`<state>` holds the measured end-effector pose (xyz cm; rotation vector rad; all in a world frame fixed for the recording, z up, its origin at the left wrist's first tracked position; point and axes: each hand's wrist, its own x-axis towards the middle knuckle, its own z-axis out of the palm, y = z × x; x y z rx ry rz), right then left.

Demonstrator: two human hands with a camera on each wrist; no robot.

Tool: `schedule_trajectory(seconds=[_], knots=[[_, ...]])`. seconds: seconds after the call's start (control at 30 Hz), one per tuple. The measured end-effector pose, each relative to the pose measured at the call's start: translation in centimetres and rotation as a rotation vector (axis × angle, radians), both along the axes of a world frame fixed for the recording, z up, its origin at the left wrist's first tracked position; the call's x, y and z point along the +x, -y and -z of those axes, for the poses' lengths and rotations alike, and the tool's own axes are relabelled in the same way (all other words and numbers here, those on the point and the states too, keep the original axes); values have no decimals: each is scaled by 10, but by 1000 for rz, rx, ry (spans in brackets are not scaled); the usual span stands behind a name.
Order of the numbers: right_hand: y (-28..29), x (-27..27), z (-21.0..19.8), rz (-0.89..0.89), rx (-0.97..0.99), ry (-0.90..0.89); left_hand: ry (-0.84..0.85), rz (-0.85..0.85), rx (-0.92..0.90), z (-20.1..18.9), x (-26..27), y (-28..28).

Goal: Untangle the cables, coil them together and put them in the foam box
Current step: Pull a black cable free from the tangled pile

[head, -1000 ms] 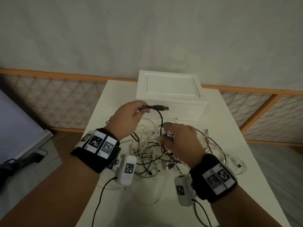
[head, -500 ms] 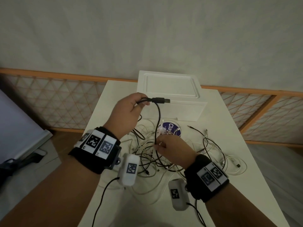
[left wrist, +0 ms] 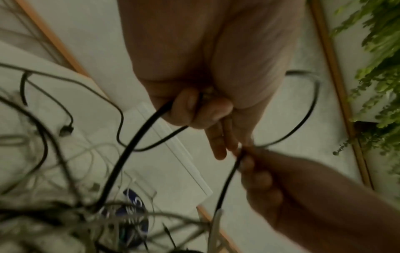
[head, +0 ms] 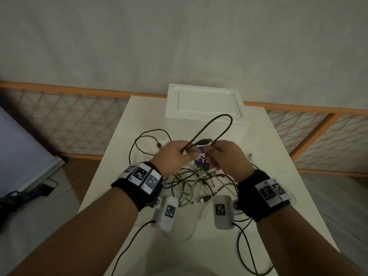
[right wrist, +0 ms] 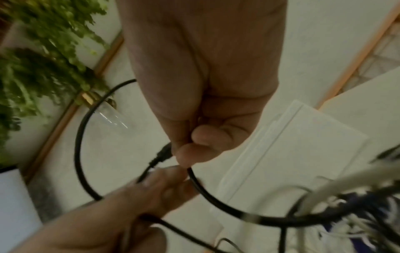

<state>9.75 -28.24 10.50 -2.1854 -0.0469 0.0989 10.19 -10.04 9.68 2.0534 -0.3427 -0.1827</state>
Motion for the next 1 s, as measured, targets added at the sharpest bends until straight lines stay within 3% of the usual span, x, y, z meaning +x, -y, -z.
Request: schedule_trajectory(seconds=[0.13,0.23,0.3,0.43,0.53,0.67,0.83,1.0], knots=[[-3,3,-17,-18,-71,142,-49,68,-91,-5,-8,20],[1,2,-10,14,20,176,-43,70,-84,-16,-6,20],[2,-4,0,3,90,151,-14,-18,-132,-22,0,16],[0,-19,26,-170,-213,114,-23,-92,-270,-36,7,9],[3,-23,41,-160,-214,26,11,-110,-270,-40,6,5],[11,-17,38,-144,-287,87,-56,-144,-317,-36,6,0],[48,-11,31,156,-144,191,-120,-217,-61,-22,19,-25],[113,-12,40,537,-374,53,-201,-336,177,-3,16,-47]])
